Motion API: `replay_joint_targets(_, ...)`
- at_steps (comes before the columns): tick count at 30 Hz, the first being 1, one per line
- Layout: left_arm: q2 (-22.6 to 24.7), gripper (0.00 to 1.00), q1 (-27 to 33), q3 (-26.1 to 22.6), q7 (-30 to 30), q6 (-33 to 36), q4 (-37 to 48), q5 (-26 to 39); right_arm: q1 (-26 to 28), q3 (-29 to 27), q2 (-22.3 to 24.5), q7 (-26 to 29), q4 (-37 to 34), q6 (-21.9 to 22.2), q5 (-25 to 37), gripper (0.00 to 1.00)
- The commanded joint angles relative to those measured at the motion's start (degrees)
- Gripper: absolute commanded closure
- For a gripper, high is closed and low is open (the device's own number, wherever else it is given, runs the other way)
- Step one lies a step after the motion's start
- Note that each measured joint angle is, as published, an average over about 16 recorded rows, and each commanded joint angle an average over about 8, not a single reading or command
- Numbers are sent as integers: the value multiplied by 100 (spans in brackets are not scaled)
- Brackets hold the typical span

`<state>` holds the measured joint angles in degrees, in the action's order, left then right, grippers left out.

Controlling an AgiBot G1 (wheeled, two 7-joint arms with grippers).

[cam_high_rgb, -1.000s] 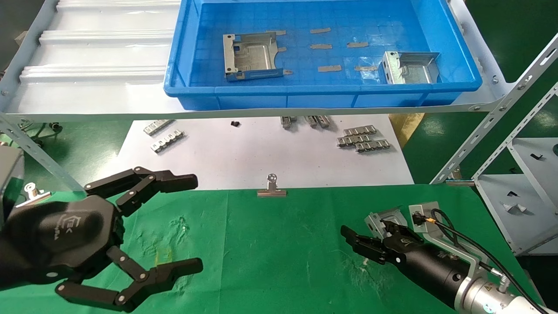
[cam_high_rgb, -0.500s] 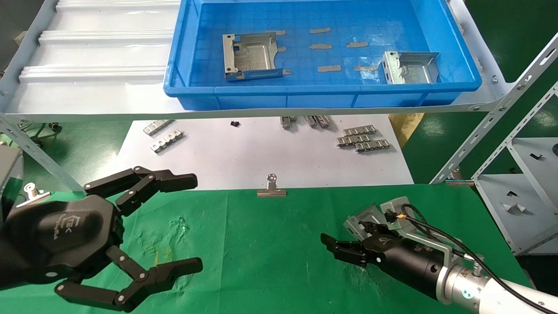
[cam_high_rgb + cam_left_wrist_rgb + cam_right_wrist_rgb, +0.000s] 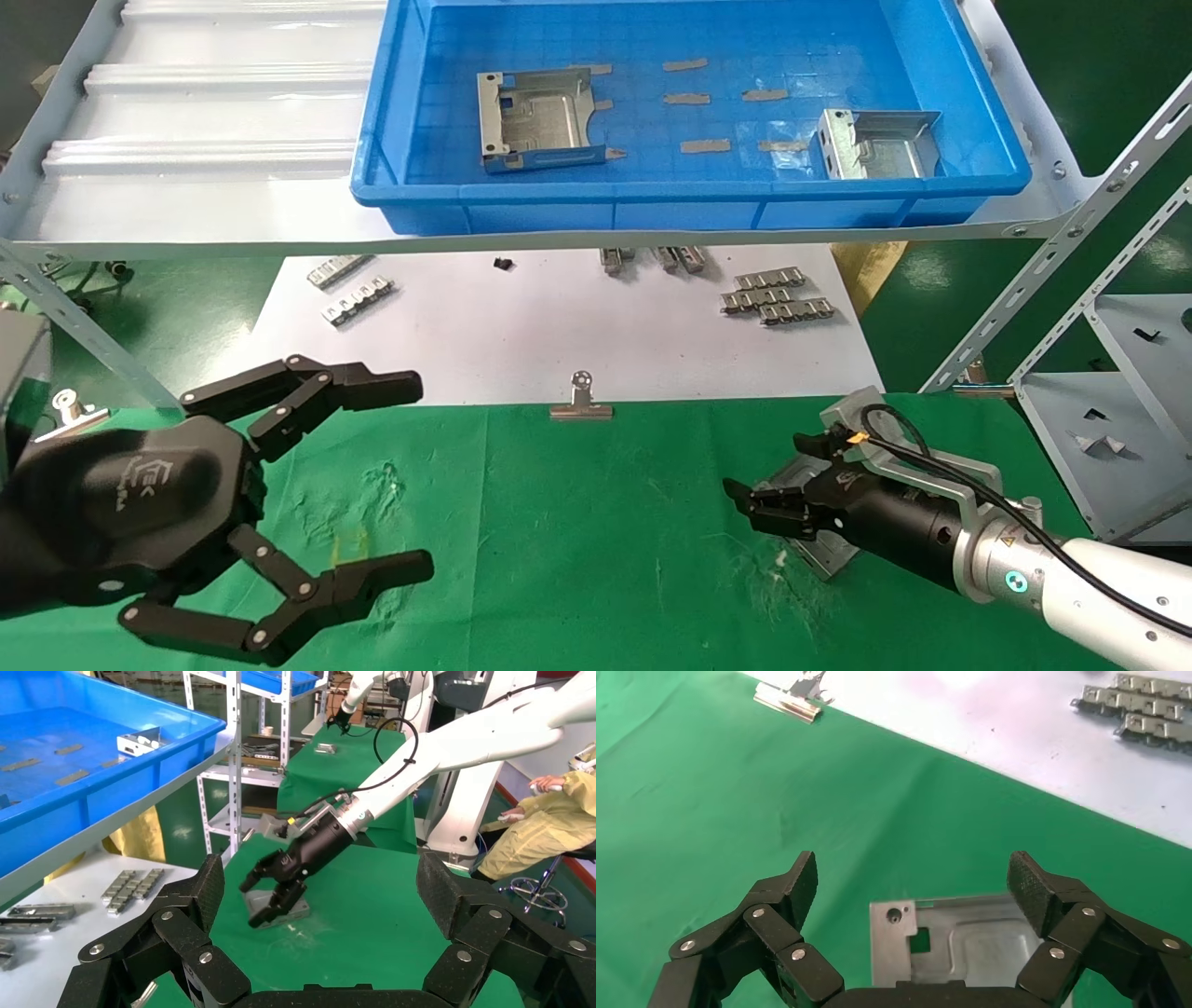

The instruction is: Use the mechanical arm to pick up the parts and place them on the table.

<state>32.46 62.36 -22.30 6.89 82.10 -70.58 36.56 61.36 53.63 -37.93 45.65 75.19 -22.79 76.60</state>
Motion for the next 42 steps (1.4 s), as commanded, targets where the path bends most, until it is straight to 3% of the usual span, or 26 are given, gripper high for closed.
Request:
replay_joint_targets(1,0,0,0,0,0,0,0,0,24,39,8,160,45,111,107,0)
replay_joint_targets(6,0,0,0,0,0,0,0,0,-63,-115,-29,252,195,297,-136,0)
replay_joint_targets(11,0,0,0,0,0,0,0,0,-221,-537,-66,-164,257,104,-755,0)
replay_joint_targets(24,0,0,-1,0,0,-1,1,-1,-651,-1859,465,-1710,209,-2166,-2903,0)
replay_joint_targets(27,-1,0,-1,0,0,-2,1,-1,-685,-1960,523,-1807,201,-2354,-3056,0)
replay_joint_targets(36,-1,0,-1,0,0,-1,1,-1,-640,-1878,457,-1714,195,-2219,-2890,0)
replay_joint_targets(42,-1,0,-1,0,0,-2,1,-1,-587,-2043,446,-1866,164,-2571,-2949,0)
